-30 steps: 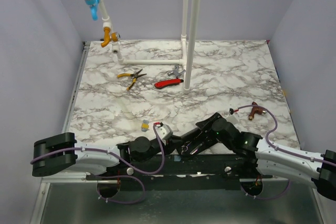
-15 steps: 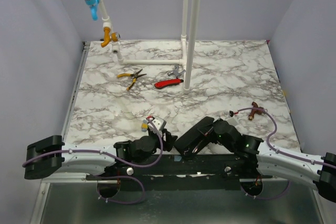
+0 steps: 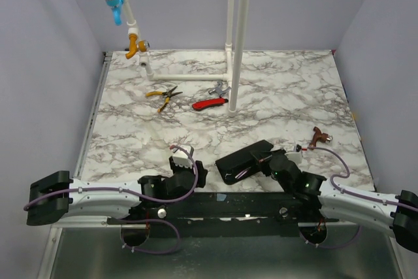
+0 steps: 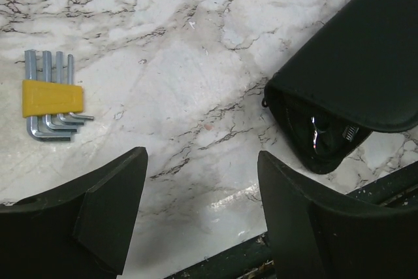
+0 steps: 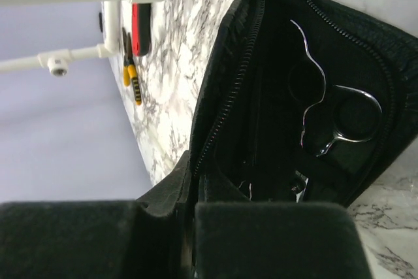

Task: Sort the hair-cutting tools
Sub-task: Close the hairdressing tool bag at the center of the board.

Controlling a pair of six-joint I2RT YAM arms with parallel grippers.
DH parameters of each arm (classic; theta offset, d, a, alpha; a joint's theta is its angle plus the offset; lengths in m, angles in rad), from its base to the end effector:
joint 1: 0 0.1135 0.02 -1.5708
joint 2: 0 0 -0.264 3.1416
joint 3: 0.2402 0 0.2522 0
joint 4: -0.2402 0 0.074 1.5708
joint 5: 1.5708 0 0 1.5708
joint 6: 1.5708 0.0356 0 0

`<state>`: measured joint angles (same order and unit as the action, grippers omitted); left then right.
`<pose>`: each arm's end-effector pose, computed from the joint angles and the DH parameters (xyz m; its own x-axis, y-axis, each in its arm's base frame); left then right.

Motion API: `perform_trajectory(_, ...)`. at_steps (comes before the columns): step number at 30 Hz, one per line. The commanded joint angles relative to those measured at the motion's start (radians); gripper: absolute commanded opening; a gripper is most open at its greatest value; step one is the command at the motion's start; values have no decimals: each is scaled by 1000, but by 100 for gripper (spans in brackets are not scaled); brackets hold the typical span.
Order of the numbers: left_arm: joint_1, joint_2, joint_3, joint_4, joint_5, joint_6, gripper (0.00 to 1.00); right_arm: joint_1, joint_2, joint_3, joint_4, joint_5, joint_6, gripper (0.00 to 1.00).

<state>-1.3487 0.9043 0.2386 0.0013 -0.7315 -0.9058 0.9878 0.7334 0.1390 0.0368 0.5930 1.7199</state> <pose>0.0597 -0.1563 0.1549 -0.5639 -0.1615 -0.8099 0.2696 0.8910 -0.3654 0.0982 0.1128 0.1480 -0.3832 0.9086 -0.1664 0.3521 0.3102 0.8830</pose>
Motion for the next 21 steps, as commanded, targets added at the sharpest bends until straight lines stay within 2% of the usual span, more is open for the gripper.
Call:
perform_trajectory(1, 1, -19, -36, 48, 37, -6, 73, -5, 90, 48, 77, 87, 89, 1)
perform_trajectory(6, 77, -38, -114, 229, 142, 54, 72, -4, 145, 70, 54, 55, 63, 3)
perform_trajectory(9, 157, -30, -163, 378, 270, 108, 63, -4, 141, 64, 34, 48, 64, 14)
perform_trajectory(13, 194, 54, -141, 465, 398, 178, 55, -5, 140, 62, 39, 28, 24, 41)
perform_trajectory(16, 194, 132, -83, 467, 449, 202, 57, -5, 149, 82, 26, 12, -40, 51)
perform_trajectory(21, 195, 177, -46, 463, 442, 197, 66, -5, 187, 135, 2, -19, -178, 54)
